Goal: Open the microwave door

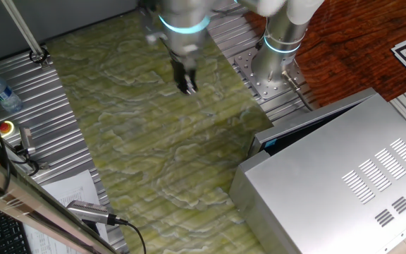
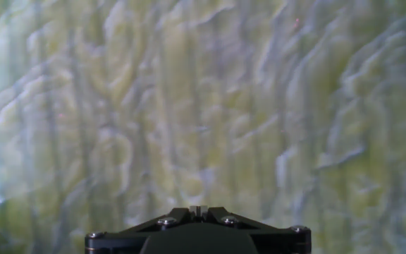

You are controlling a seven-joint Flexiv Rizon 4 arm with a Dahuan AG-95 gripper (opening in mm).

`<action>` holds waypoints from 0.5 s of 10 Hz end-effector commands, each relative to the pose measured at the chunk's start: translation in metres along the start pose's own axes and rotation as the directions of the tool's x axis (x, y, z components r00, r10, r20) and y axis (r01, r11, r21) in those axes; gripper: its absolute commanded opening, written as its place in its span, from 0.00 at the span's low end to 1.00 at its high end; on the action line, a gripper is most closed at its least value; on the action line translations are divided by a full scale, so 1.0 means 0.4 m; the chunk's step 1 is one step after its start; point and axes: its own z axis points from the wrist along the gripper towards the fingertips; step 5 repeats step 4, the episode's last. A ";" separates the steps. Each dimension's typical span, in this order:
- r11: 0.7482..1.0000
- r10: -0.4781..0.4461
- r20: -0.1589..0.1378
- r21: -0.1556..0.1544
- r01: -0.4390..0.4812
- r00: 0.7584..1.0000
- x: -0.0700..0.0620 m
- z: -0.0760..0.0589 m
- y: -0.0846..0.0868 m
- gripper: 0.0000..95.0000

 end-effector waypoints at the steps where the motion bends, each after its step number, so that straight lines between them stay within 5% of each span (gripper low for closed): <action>1: 1.000 -0.003 0.010 0.016 0.003 1.000 0.001 -0.055 -0.088 0.00; 3: 1.000 -0.004 0.008 0.011 0.004 1.000 0.017 -0.071 -0.140 0.00; 5: 1.000 -0.008 0.007 0.003 0.008 1.000 0.021 -0.074 -0.150 0.00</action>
